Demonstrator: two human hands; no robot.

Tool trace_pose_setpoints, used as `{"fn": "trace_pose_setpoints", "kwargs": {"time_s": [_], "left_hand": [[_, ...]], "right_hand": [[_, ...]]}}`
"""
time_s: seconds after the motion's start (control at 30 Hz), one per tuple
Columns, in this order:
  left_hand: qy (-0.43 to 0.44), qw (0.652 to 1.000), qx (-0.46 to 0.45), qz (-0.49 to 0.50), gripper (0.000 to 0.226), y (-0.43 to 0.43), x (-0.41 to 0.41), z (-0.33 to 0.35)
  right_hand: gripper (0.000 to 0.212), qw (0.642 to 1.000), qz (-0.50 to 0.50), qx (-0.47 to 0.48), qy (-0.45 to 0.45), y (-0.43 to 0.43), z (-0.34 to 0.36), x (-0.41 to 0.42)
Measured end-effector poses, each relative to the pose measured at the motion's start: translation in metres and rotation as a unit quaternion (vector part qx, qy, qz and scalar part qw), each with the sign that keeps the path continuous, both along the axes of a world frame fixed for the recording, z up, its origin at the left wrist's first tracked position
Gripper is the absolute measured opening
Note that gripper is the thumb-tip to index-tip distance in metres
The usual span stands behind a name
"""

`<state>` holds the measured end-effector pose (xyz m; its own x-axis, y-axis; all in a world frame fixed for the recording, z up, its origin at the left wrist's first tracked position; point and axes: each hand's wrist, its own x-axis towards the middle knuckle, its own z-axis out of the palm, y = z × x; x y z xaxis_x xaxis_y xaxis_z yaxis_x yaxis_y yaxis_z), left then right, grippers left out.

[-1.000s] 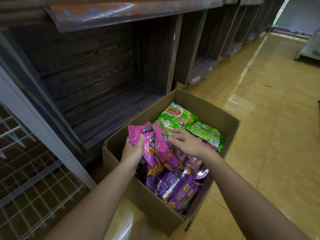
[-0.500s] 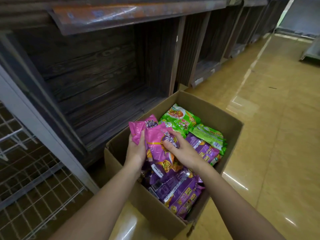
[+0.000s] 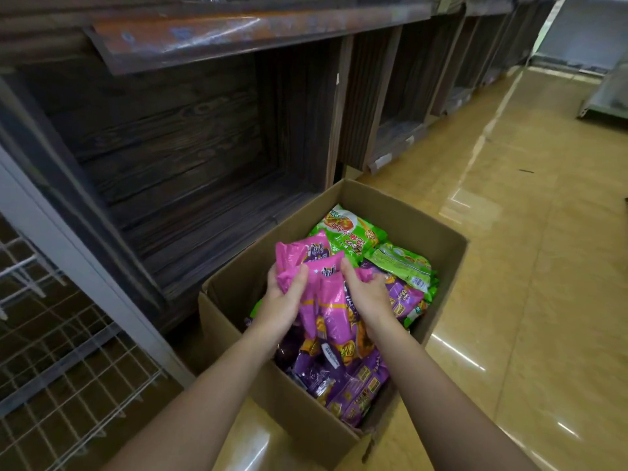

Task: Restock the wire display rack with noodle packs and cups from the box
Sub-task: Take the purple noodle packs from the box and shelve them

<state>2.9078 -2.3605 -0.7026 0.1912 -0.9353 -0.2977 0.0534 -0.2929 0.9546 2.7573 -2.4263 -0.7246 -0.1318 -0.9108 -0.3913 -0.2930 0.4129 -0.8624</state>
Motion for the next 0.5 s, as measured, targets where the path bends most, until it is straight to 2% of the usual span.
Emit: {"fn": "trace_pose_setpoints", "kwargs": {"time_s": [0.07, 0.17, 0.23, 0.3, 0.37, 0.43, 0.5], "left_hand": [[-0.032, 0.998, 0.000, -0.055, 0.121, 0.004, 0.001, -0.003], [-0.060, 0.995, -0.008, -0.085, 0.128, 0.006, 0.003, -0.004], [-0.053, 0.996, -0.003, -0.069, 0.124, 0.005, 0.004, -0.007], [-0.034, 0.998, -0.004, -0.056, 0.118, 0.004, 0.007, -0.008], [-0.008, 0.999, -0.004, -0.046, 0.109, 0.004, 0.011, -0.004], [0.018, 0.999, -0.016, -0.041, 0.101, 0.005, 0.014, 0.001], [0.036, 0.998, -0.023, -0.049, 0.088, 0.006, 0.013, 0.007]], "right_hand": [[0.108, 1.000, -0.001, 0.016, 0.012, -0.002, 0.000, 0.004], [0.102, 0.999, -0.003, 0.021, 0.025, -0.004, -0.002, 0.007], [0.093, 1.000, 0.003, 0.021, -0.003, -0.002, -0.001, 0.008], [0.086, 0.995, 0.018, 0.042, -0.084, -0.002, -0.001, 0.004], [0.061, 0.983, 0.040, 0.062, -0.167, -0.002, 0.002, -0.007], [0.037, 0.971, 0.086, 0.071, -0.210, -0.003, 0.001, -0.019], [0.044, 0.961, 0.110, 0.063, -0.245, -0.001, -0.001, -0.024]]}}
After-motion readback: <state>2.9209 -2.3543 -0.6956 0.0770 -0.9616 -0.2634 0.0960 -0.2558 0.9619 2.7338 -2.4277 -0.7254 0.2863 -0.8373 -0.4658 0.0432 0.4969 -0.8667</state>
